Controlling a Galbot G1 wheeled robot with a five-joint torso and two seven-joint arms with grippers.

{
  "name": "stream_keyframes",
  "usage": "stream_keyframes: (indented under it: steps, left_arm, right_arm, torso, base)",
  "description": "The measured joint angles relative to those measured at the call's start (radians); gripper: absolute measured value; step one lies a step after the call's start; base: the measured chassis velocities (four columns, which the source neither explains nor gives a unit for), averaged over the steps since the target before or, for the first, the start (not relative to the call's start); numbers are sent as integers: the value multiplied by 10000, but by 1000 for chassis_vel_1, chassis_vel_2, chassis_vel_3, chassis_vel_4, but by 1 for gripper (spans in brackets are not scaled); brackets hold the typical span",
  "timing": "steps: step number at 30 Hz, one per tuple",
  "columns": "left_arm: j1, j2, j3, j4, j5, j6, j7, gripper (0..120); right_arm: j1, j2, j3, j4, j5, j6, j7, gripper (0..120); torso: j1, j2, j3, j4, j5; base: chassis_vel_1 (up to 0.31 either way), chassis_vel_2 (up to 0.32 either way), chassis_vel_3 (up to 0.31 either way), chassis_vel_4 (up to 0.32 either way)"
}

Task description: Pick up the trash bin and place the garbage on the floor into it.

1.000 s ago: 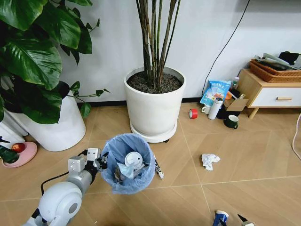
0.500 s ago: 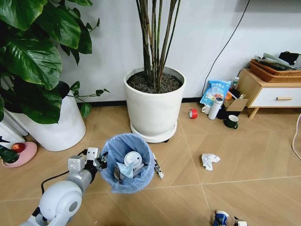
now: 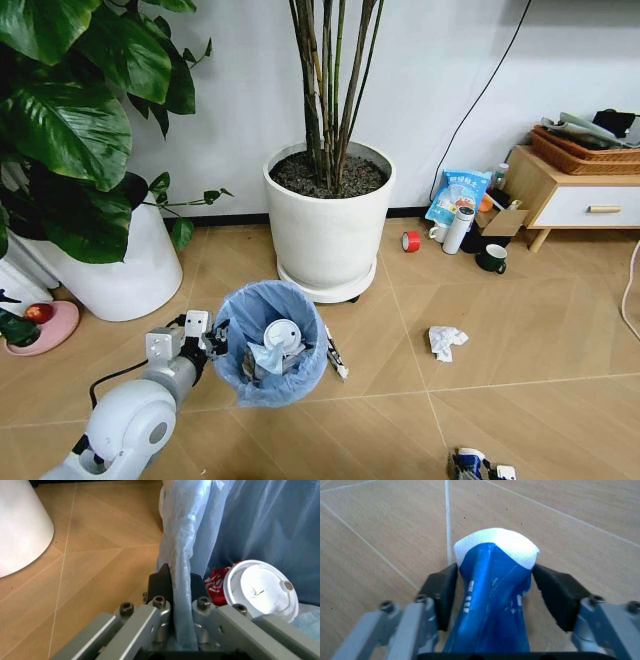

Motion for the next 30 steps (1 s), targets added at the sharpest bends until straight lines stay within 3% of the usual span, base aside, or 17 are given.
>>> stream_keyframes:
  steps: [5,10,14,24,30]
  left_arm:
    - [12,-45,9,0,-6,0,-65,0]
    - [26,-71,20,-6,-5,0,-75,0]
    - [28,-78,47,-26,1,0,-83,0]
    - [43,-114,58,-90,12,2,-94,0]
    - [104,-90,87,-130,13,2,-104,0]
  right_arm:
    - [85,-92,-52,-116,-7,108,-30,37]
    - [157,-156,-58,-163,-19,132,-31,32]
    - [167,-290,-85,-138,12,80,-36,20]
    - [221,-624,238,917,45,13,-13,18]
    - [608,-1174,657,2951,295,-323,63,18]
  torso:
    - [0,0,0,0,0]
    - [0,0,0,0,3]
    - [0,0,0,0,1]
    - [0,0,0,-1,1]
    - [0,0,0,0,-3]
  base:
    - [0,0,0,0]
    - [0,0,0,0]
    - [0,0,0,0]
    - [0,0,0,0]
    - [0,0,0,0]
